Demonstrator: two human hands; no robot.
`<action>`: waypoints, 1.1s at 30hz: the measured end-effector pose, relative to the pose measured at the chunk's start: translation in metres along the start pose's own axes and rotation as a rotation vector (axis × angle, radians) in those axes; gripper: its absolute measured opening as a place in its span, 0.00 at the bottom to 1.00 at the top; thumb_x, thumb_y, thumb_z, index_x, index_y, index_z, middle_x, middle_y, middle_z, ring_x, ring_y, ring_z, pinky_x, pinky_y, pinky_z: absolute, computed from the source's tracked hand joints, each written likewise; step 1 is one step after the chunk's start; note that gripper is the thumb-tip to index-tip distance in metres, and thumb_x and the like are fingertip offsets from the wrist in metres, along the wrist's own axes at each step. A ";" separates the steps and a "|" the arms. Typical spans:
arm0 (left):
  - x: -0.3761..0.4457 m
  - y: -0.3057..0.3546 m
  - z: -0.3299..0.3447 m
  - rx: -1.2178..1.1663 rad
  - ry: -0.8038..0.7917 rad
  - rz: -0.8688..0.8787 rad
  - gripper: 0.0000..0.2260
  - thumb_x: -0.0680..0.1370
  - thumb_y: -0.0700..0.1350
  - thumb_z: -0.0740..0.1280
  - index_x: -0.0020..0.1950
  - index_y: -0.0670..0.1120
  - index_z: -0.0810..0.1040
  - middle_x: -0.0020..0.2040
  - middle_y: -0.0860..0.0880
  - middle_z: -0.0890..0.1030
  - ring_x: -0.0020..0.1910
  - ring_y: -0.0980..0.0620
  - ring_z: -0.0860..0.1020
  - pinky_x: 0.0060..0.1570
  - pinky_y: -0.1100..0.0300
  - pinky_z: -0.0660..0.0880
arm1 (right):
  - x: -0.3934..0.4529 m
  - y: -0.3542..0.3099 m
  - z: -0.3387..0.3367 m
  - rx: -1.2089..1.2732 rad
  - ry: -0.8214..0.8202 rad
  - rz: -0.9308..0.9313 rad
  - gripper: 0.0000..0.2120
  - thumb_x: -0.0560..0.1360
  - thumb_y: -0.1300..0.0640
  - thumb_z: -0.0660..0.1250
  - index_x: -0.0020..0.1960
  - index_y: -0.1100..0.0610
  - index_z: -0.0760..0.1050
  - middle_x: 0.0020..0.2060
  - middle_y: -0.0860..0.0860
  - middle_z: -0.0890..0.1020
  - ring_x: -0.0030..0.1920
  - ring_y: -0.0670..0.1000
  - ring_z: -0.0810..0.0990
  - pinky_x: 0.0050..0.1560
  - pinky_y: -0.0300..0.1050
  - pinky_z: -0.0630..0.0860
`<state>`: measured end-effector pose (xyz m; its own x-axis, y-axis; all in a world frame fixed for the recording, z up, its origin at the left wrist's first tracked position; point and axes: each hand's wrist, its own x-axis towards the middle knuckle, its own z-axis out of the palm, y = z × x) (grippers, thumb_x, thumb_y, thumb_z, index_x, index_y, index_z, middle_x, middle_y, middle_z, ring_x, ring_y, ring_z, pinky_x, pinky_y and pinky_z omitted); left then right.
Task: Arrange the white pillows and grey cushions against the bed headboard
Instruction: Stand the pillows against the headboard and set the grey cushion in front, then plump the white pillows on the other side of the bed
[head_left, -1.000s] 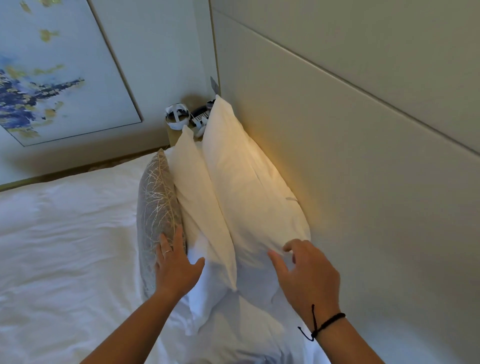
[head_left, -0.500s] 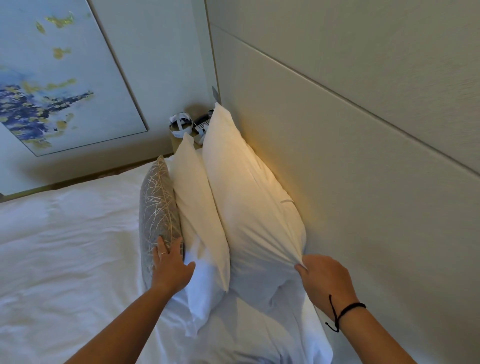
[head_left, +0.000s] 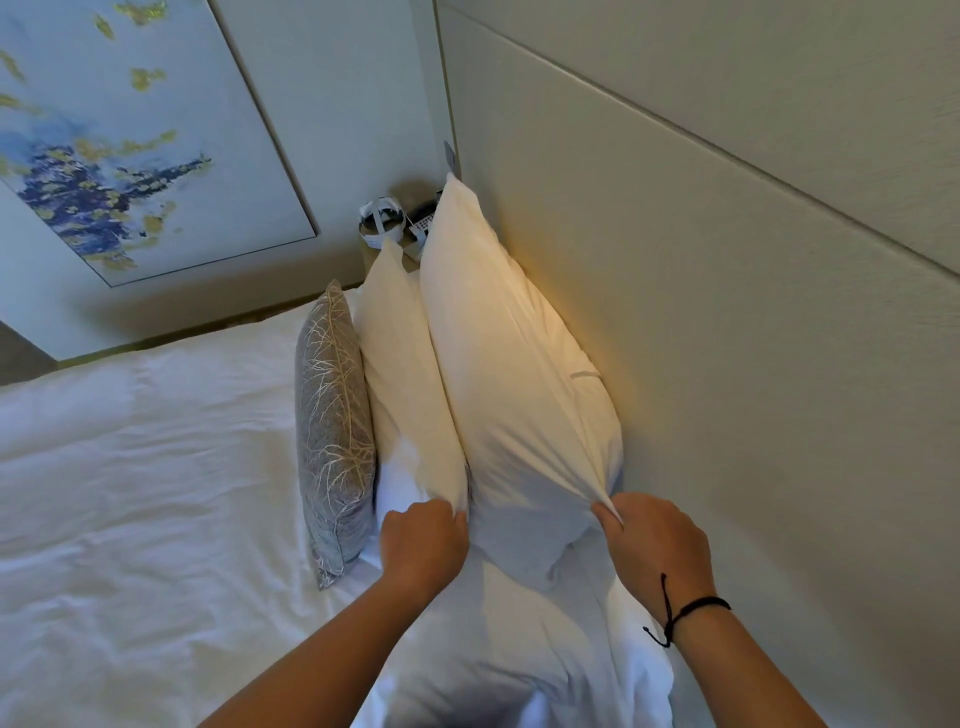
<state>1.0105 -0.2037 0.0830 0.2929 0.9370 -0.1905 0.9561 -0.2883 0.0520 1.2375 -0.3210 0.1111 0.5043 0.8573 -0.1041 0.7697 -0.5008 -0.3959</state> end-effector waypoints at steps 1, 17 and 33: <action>0.001 0.003 -0.001 -0.030 0.008 0.009 0.19 0.81 0.56 0.53 0.33 0.49 0.66 0.33 0.51 0.75 0.36 0.46 0.77 0.38 0.56 0.65 | -0.001 -0.001 0.001 0.012 0.010 -0.003 0.22 0.81 0.44 0.55 0.30 0.50 0.63 0.27 0.45 0.70 0.27 0.42 0.66 0.26 0.39 0.56; -0.007 0.041 -0.015 0.047 -0.014 0.466 0.23 0.80 0.60 0.53 0.30 0.48 0.63 0.26 0.50 0.68 0.28 0.50 0.68 0.27 0.57 0.57 | -0.041 0.018 0.014 0.189 0.062 0.125 0.25 0.79 0.35 0.50 0.31 0.49 0.66 0.25 0.47 0.71 0.25 0.45 0.67 0.26 0.40 0.60; -0.161 0.142 0.118 -0.159 -0.806 1.421 0.16 0.80 0.55 0.61 0.33 0.54 0.72 0.30 0.56 0.76 0.32 0.58 0.77 0.30 0.69 0.67 | -0.468 -0.017 0.077 0.489 0.043 1.440 0.13 0.77 0.42 0.63 0.53 0.50 0.78 0.45 0.48 0.83 0.45 0.47 0.80 0.48 0.42 0.77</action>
<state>1.0983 -0.4192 0.0055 0.8543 -0.3991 -0.3330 -0.0550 -0.7064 0.7057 0.9581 -0.7041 0.0964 0.7068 -0.3197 -0.6310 -0.5689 -0.7870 -0.2386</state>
